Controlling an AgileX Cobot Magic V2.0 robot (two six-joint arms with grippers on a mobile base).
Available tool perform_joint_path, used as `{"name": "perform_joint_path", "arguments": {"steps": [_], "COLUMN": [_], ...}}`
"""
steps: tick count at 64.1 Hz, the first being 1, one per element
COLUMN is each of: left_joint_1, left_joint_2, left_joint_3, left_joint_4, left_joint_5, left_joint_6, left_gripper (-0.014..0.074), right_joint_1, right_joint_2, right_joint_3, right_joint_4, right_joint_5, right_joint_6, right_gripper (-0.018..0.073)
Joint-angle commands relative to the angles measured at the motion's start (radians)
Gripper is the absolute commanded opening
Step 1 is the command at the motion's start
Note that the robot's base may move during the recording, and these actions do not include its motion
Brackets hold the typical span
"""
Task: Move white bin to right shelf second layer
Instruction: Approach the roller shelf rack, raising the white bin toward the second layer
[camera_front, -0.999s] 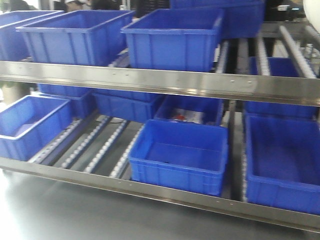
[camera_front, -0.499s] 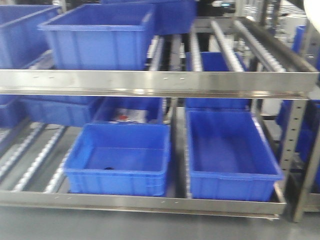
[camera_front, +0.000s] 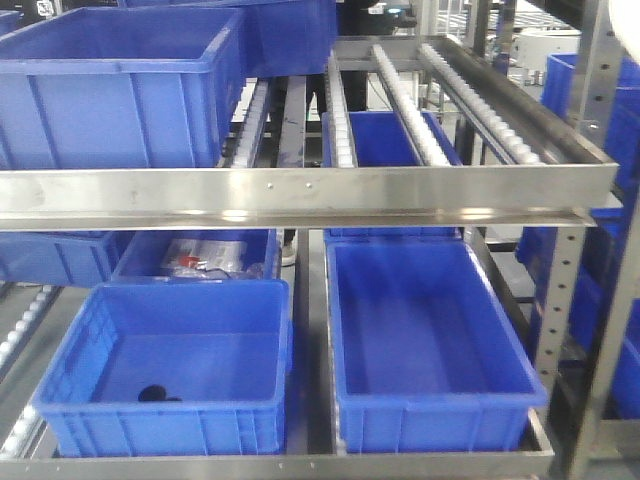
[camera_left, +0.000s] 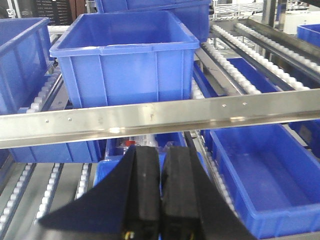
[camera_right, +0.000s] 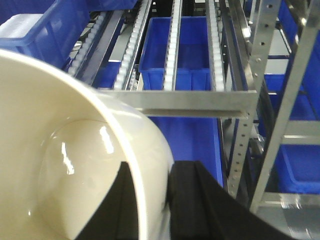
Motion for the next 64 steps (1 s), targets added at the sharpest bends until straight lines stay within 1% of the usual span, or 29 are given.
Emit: {"name": "perform_joint_path", "arguments": {"steps": [1,64], "left_joint_1": [-0.004,-0.004], "left_joint_2": [-0.014,-0.014], "left_joint_3": [0.037,0.037], "left_joint_4": [-0.005,-0.005], "left_joint_5": [-0.084,-0.084], "left_joint_6": [-0.004,-0.004], "left_gripper": [0.0085,0.0085], "right_joint_1": [-0.005,-0.005], "right_joint_2": [0.004,0.004], "right_joint_3": [-0.029,-0.029], "right_joint_4": [-0.002,-0.002], "right_joint_5": [-0.108,-0.108], "right_joint_6": [0.001,0.001], "right_gripper": [0.0057,0.0057]}}
